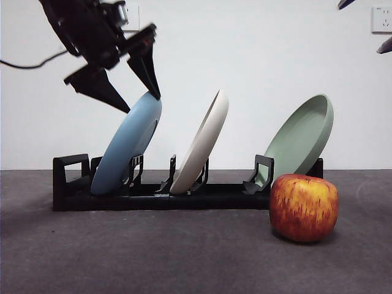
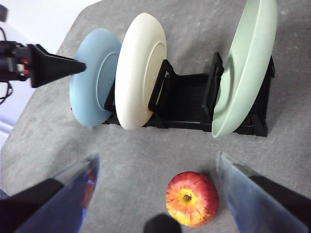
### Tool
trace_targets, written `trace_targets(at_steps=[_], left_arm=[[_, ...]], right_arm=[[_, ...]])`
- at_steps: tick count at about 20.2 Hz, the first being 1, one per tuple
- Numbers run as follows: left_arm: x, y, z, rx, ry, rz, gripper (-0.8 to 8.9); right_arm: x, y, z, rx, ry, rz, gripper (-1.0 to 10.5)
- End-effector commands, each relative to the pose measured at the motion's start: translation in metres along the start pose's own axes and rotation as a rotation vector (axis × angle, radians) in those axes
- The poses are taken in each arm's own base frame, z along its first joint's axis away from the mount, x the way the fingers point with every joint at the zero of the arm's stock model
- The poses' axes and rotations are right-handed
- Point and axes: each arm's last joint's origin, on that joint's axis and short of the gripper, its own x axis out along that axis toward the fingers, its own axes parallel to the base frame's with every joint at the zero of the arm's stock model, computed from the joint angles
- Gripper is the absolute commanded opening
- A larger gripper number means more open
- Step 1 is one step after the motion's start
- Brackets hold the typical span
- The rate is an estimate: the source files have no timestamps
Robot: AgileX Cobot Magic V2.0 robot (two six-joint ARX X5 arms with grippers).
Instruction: Take the blue plate from the plate rack,put the plate on the table,take the apple from the table,put the apple in the plate
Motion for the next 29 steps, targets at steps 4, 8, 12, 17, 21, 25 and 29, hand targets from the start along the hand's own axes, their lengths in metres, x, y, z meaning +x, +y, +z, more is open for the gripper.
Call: trace_targets(at_steps=[4,8,12,17,21,25,29], left_arm=[[0.008,-0.008,-0.001,0.037,0.005,-0.016,0.85],[0.004,-0.010,0.000,0.041,0.000,-0.018,-0.08],[-0.027,-0.023,0.014,0.058,-0.017,-0.026,-0.08],[-0.100,-0.066,0.023,0.193,-0.046,-0.076,-0.08],[-0.169,-0.105,-0.011,0.350,-0.033,-0.096,-0.08],[-0.218,-0.140,-0.052,0.463,-0.044,-0.025,-0.08],[-0.214,-0.165,-0.090,0.527,0.028,0.113,-0.09]], right_arm=[[-0.001,0.001,0.001,-0.016,-0.007,-0.002,4.1],[-0.001,0.001,0.001,-0.016,-0.007,-0.001,4.1],[-0.001,0.001,0.001,-0.016,-0.006,-0.001,4.1],[-0.001,0.001,0.001,-0.016,-0.006,-0.002,4.1],[-0.001,0.001,0.001,-0.014,-0.003,-0.002,4.1],[-0.001,0.001,0.001,-0.016,-0.001,-0.003,4.1],[-0.001,0.001,0.001,-0.016,-0.001,-0.002,4.1]])
